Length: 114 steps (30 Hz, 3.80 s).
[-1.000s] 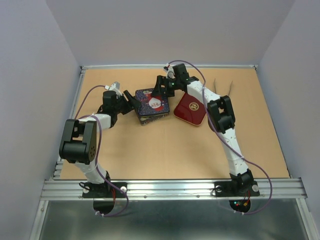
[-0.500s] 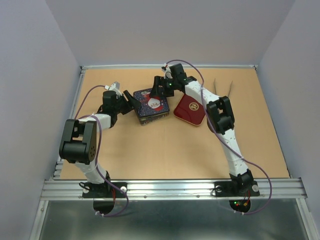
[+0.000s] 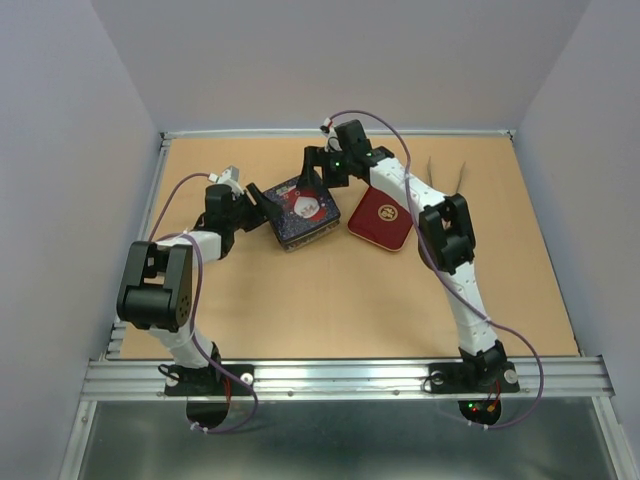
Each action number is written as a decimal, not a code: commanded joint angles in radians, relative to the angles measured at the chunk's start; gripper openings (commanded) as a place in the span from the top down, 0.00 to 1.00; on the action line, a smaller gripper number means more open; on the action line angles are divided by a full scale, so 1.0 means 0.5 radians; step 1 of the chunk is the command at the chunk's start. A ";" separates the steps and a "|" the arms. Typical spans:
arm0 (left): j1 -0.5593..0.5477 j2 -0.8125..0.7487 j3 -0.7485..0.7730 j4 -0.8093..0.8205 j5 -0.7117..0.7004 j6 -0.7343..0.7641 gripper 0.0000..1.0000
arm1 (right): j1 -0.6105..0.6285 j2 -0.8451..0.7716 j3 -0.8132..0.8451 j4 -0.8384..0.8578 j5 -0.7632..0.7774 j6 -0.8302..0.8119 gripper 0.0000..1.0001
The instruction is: Pack the chocolate
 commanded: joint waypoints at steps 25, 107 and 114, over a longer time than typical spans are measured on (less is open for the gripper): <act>-0.056 -0.136 -0.143 0.120 0.091 0.020 0.43 | 0.109 -0.173 -0.381 0.121 -0.066 0.026 0.00; -0.056 0.098 -0.314 0.258 0.030 -0.008 0.59 | 0.115 -0.394 -0.501 0.192 0.100 0.044 0.00; -0.053 0.116 -0.339 0.277 0.021 -0.035 0.60 | 0.127 -0.391 -0.471 0.192 0.109 0.050 0.00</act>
